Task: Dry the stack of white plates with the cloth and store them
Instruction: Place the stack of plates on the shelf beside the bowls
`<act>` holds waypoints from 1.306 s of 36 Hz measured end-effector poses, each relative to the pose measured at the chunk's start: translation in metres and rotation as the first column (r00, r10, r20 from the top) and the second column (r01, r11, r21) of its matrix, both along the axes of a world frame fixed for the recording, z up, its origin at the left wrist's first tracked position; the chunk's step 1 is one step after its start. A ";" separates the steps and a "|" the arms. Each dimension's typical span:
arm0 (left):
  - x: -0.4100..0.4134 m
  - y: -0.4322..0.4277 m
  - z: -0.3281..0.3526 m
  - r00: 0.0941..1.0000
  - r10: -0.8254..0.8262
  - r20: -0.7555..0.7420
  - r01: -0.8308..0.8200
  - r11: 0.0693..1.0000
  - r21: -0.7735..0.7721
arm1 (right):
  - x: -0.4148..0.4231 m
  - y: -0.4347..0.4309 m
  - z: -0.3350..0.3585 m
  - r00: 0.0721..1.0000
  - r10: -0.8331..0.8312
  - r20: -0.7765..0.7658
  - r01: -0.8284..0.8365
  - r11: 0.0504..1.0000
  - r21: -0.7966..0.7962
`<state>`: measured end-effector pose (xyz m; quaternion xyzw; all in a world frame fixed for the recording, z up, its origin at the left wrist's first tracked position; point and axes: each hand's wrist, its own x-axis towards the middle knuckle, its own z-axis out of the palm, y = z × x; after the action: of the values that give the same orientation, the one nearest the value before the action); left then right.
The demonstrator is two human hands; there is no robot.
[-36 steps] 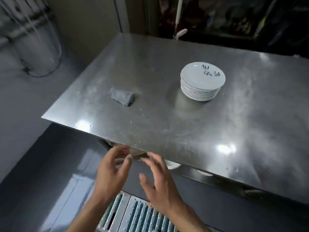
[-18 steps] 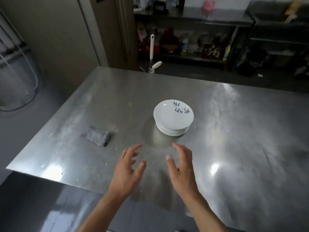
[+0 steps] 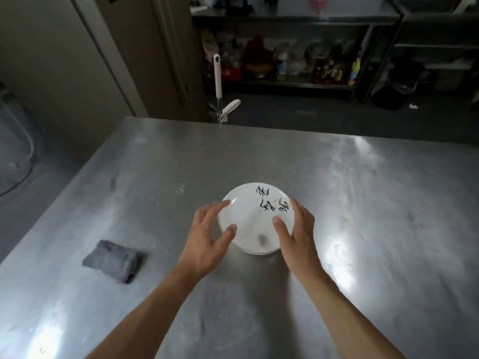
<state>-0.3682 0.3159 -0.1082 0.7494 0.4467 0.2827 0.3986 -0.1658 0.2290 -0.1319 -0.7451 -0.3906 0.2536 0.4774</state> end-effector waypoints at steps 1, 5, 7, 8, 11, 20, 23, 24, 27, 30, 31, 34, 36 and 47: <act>0.001 0.007 -0.004 1.000 -0.007 0.001 0.007 1.000 -0.015 | 0.004 0.004 -0.002 0.999 -0.004 -0.037 0.004 1.000 -0.010; 0.004 0.030 -0.021 0.997 -0.078 0.019 0.079 0.995 -0.058 | 0.018 0.013 -0.007 0.981 0.011 -0.195 -0.023 0.998 -0.062; 0.004 0.037 -0.029 0.994 -0.102 0.045 0.106 0.990 -0.091 | 0.021 0.015 -0.009 0.973 0.018 -0.229 -0.032 0.998 -0.058; 0.003 0.040 -0.031 0.993 -0.101 0.066 0.109 0.986 -0.123 | 0.022 0.016 -0.009 0.971 0.023 -0.239 -0.036 0.998 -0.051; 0.003 0.048 -0.037 0.988 -0.115 0.106 0.133 0.975 -0.180 | 0.026 0.019 -0.011 0.964 0.047 -0.263 -0.058 0.998 -0.034; 0.011 0.063 -0.052 0.962 -0.190 0.195 0.245 0.917 -0.314 | 0.036 0.025 -0.017 0.924 0.089 -0.372 -0.096 0.995 -0.001; 0.015 0.061 -0.054 0.949 -0.171 0.265 0.265 0.888 -0.375 | 0.037 0.027 -0.016 0.909 0.091 -0.407 -0.105 0.994 -0.011; 0.016 0.060 -0.055 0.943 -0.154 0.295 0.267 0.879 -0.395 | 0.037 0.028 -0.016 0.905 0.083 -0.417 -0.099 0.995 -0.016; 0.019 0.058 -0.056 0.929 -0.117 0.350 0.267 0.869 -0.417 | 0.035 0.029 -0.016 0.881 0.042 -0.471 -0.062 0.998 -0.026; 0.022 0.057 -0.056 0.917 -0.072 0.391 0.254 0.864 -0.435 | 0.031 0.031 -0.017 0.840 -0.003 -0.543 -0.006 1.000 -0.016; 0.023 0.056 -0.055 0.915 -0.058 0.398 0.246 0.864 -0.439 | 0.029 0.031 -0.017 0.823 -0.014 -0.568 0.011 1.000 -0.008; 0.026 0.053 -0.055 0.911 -0.016 0.413 0.220 0.865 -0.452 | 0.022 0.033 -0.020 0.804 -0.036 -0.593 0.050 0.999 0.006; 0.027 0.052 -0.058 0.904 0.010 0.428 0.210 0.861 -0.463 | 0.018 0.034 -0.022 0.797 -0.054 -0.601 0.075 0.997 0.010; 0.029 0.040 -0.062 0.901 0.048 0.431 0.174 0.870 -0.461 | 0.012 0.028 -0.020 0.761 -0.054 -0.646 0.145 0.985 0.088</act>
<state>-0.3395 0.3560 -0.1700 0.5579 0.3794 0.3046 0.6723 -0.1536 0.2572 -0.1517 -0.6000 -0.1798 0.4403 0.6432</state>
